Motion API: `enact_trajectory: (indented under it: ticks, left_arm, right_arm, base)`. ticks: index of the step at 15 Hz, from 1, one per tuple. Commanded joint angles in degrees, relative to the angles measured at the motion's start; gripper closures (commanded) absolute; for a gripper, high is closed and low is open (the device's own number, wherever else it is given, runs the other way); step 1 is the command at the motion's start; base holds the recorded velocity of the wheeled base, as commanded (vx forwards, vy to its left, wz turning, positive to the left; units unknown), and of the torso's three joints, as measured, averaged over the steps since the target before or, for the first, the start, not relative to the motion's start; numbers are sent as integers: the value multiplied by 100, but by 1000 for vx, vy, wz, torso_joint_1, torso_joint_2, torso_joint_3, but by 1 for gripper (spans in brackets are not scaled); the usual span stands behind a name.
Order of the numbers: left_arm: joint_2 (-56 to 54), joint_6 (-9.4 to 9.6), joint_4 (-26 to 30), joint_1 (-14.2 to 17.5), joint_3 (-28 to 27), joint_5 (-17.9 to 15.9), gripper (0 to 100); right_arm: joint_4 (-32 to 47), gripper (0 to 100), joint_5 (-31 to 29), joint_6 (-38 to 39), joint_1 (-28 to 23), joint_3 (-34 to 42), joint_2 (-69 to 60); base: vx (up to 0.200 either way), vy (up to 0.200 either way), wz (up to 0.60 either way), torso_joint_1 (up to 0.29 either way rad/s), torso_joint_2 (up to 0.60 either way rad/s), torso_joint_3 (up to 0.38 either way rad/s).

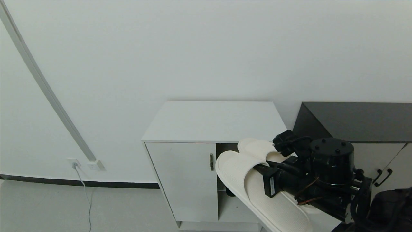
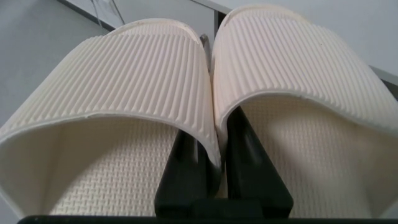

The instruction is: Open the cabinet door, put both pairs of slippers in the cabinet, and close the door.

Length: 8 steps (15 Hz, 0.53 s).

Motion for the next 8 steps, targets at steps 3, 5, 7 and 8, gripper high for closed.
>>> enact_trajectory:
  ticks: [3,5,7,8]
  left_arm:
    - [-1,57,-7,4,0,-31,100]
    - [-1,57,-7,4,0,-22,100]
    - [-1,57,1,4,0,-31,100]
    - [-1,57,1,4,0,-22,100]
  right_arm:
    - [-2,100,1,0,-8,-5,25]
    - [-2,100,1,0,-8,4,25]
    - [-2,100,1,-18,-8,22,25]
    - [-2,100,1,-53,0,22,25]
  base:
    - [0,0,0,0,0,0]
    - [0,0,0,0,0,0]
    - [0,0,0,0,0,0]
    - [0,0,0,0,0,0]
